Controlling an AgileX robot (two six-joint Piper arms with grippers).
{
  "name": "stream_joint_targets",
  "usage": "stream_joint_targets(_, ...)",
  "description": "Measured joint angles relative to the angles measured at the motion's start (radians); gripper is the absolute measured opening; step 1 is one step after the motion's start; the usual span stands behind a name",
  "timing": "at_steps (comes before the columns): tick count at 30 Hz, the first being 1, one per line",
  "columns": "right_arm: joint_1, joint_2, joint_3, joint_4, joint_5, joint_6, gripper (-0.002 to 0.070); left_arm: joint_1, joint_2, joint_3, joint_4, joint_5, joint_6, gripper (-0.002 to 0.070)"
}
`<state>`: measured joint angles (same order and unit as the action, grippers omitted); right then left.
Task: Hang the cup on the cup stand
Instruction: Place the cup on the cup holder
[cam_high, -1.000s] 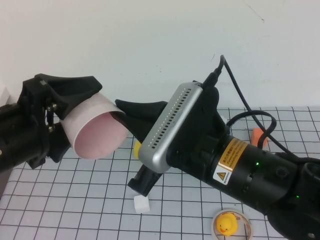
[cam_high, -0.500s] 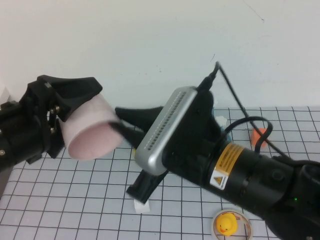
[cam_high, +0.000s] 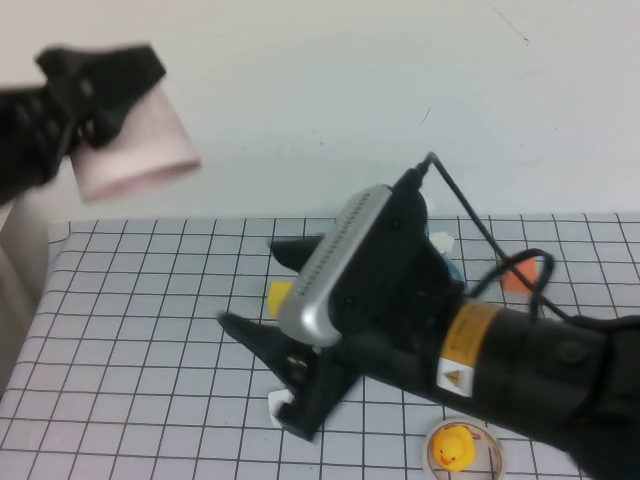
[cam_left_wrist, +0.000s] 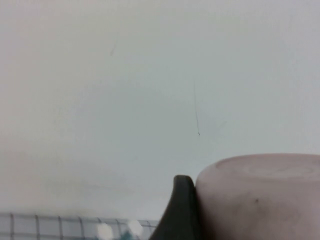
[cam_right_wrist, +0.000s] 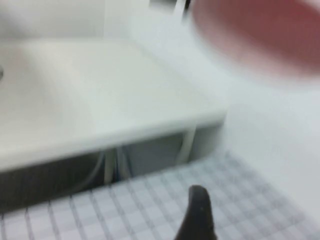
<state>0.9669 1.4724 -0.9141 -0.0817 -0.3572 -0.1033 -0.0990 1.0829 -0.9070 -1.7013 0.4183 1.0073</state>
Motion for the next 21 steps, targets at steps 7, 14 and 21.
stream_joint_targets(7,0.0,-0.163,0.0,-0.032,0.53,-0.041,0.0366,0.0,0.197,-0.185,-0.002,-0.017,0.26,0.0573)
stream_joint_targets(14,0.0,-0.286,0.0,-0.041,0.909,-0.109,0.0035,-0.054,0.497,-0.405,-0.004,0.047,0.606,0.0573)
stream_joint_targets(21,0.0,-0.326,0.0,-0.042,1.041,-0.115,0.0,-0.198,0.806,-0.641,-0.002,0.07,0.976,0.0573)
